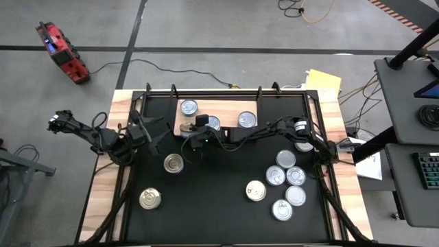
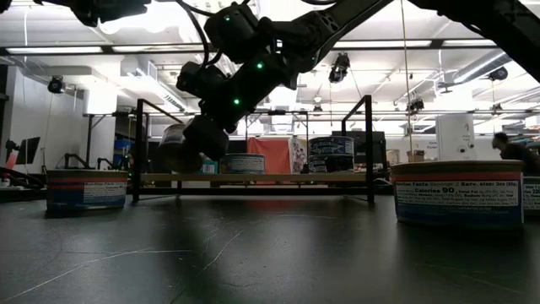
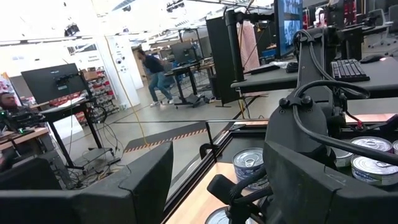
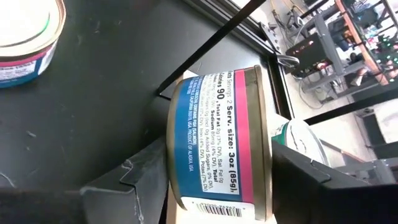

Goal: Stack canned seafood by type on shelf
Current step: Put the blue tuna can on the shelf

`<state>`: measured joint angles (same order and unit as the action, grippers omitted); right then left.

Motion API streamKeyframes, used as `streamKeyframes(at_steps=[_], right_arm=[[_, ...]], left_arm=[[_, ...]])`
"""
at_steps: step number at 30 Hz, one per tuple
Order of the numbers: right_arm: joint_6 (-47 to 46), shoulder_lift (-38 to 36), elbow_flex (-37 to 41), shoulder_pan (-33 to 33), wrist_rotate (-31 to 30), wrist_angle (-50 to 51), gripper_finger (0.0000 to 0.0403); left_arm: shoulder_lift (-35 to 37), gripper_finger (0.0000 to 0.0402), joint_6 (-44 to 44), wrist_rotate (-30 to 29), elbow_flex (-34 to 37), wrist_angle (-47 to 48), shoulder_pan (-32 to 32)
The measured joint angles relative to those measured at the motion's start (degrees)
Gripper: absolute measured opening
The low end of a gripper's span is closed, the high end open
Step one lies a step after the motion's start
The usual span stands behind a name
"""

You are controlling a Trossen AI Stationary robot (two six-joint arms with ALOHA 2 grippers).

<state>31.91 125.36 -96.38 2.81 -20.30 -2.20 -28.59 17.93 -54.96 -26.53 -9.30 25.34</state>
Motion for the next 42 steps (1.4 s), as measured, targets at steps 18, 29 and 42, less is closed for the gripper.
streamKeyframes(at_steps=[18, 29, 42], right_arm=[[-4.0, 0.0, 0.1, 1.0, 1.4, 0.5, 0.0277], [-5.0, 0.0, 0.1, 1.5, 1.4, 0.2, 0.0285], [-4.9, -4.1, -0.5, 0.0, 1.3, 4.8, 0.0287]], left_arm=[[-0.2, 0.0233, 0.0, 0.0, 0.0, 0.0, 0.0], [-0.2, 0.0233, 0.0, 0.0, 0.0, 0.0, 0.0], [-0.3, 0.0233, -1.0, 0.0, 0.0, 0.7, 0.0]])
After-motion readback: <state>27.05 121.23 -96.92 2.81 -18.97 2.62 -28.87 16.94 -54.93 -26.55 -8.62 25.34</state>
